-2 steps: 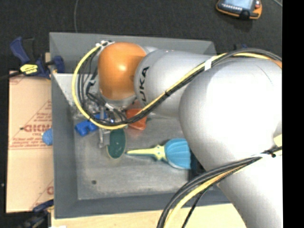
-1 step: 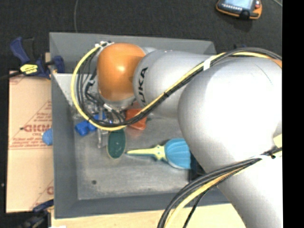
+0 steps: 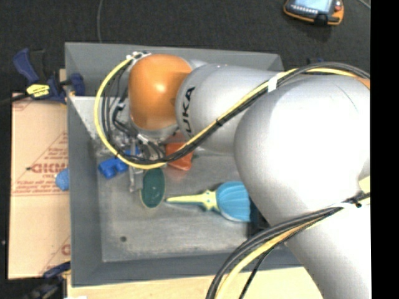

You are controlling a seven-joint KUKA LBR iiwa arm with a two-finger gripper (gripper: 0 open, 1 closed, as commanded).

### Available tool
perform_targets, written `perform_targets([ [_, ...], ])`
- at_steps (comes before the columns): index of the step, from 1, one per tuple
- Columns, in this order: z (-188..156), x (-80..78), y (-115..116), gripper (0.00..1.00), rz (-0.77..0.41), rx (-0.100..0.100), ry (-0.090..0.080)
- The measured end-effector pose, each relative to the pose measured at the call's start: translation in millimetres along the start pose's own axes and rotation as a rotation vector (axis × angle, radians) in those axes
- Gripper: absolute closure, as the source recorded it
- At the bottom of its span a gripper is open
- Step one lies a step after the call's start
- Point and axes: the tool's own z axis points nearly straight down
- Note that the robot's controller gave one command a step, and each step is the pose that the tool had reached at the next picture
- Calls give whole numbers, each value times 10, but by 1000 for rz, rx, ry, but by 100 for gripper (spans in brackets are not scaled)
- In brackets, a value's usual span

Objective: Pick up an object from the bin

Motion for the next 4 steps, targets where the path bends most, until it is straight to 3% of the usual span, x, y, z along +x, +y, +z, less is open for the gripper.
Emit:
perform_targets([
  [1, -4, 23, 18, 0, 18, -2, 0],
  [2, -15, -12, -1, 100, 4, -2, -6],
  [4, -104, -1, 0, 100, 7, -4, -3],
])
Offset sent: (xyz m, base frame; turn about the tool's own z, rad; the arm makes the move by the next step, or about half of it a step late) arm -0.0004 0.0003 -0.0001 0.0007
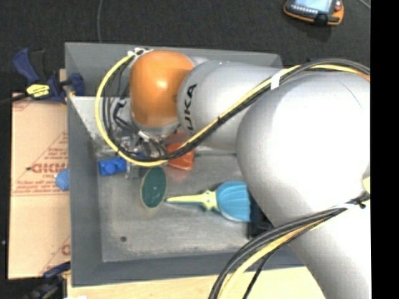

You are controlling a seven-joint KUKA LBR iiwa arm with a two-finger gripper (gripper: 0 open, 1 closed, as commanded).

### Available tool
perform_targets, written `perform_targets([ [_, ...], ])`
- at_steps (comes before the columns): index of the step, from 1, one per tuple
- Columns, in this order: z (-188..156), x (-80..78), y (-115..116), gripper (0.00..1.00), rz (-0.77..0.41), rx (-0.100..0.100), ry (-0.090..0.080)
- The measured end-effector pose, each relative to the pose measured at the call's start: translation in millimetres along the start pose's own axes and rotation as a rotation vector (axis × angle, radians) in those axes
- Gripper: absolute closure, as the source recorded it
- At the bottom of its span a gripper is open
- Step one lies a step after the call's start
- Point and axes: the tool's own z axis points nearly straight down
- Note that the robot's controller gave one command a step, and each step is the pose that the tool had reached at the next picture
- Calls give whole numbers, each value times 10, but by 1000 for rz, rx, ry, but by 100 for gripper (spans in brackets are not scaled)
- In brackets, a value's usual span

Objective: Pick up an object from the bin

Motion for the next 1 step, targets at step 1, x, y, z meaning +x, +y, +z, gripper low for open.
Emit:
perform_targets([
  [1, -373, 5, 1, 100, 1, 0, 5],
])
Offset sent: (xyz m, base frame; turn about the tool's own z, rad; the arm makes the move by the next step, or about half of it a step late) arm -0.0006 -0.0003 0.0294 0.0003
